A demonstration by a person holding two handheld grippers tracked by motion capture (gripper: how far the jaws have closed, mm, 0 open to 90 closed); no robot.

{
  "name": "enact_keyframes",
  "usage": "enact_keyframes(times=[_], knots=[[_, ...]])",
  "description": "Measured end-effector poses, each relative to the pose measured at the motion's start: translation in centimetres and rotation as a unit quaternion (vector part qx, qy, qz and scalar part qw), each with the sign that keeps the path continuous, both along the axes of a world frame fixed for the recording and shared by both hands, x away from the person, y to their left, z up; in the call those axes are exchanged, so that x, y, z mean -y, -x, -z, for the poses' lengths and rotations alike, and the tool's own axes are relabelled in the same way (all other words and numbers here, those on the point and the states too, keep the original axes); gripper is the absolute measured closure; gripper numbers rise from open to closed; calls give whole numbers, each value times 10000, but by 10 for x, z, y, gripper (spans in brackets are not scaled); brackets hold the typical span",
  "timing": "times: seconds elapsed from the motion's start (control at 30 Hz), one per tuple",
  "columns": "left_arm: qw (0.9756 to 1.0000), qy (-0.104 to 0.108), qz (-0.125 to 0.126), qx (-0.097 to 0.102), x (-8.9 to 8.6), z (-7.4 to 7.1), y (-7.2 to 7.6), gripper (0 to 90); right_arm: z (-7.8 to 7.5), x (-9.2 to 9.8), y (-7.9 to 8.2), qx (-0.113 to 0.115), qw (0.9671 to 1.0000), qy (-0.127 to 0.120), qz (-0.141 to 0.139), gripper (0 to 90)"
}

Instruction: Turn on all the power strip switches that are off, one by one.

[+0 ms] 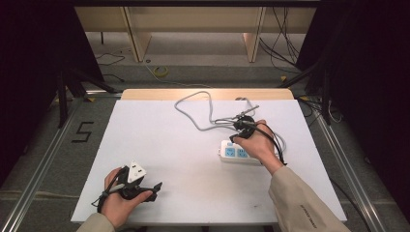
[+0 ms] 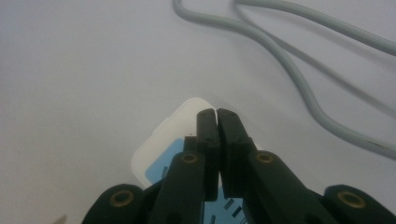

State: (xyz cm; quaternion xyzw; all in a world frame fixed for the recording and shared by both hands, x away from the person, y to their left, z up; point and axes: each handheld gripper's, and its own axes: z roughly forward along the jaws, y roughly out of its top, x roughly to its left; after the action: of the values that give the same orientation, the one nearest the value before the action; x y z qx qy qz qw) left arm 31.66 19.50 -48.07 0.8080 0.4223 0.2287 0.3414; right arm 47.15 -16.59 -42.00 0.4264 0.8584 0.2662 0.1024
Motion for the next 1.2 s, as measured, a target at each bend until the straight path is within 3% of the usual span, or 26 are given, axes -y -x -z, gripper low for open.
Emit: enact_keyframes(times=[0.4,0.8,1.2], knots=[[10000,-17,16,-28,1,0,0,102,-3,16,19,219,9994,-211,-169,770],[10000,-7,11,-30,1,1,0,102,3,32,35,369,9985,-402,-84,614],[10000,10,-11,-25,0,1,0,102,5,40,56,672,9959,-561,-240,550]])
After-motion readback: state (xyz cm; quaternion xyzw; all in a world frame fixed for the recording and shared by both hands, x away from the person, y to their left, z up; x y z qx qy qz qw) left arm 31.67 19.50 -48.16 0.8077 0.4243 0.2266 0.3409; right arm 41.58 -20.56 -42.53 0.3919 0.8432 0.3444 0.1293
